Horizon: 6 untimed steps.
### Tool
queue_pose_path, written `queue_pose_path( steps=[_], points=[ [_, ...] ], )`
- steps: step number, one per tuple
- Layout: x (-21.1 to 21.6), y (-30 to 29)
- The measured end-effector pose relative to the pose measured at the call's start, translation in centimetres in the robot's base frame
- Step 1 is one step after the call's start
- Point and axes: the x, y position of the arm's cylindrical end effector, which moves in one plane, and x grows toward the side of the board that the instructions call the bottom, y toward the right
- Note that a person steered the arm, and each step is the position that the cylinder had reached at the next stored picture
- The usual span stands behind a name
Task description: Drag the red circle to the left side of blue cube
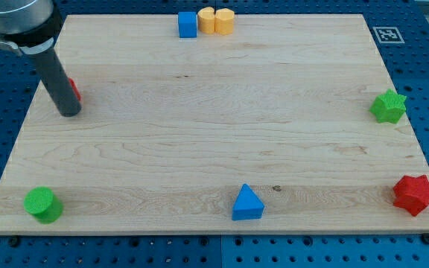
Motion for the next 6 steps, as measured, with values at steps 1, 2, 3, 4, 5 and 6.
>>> queue_pose_path(
  steps=[1,2,3,4,5,6],
  points=[
    [0.0,-1.0],
    [-0.6,-2.5],
    [-2.3,-3.3],
    [-2.7,-1.7],
    [-3.6,-1.3],
    [-5.6,-1.3]
  ],
)
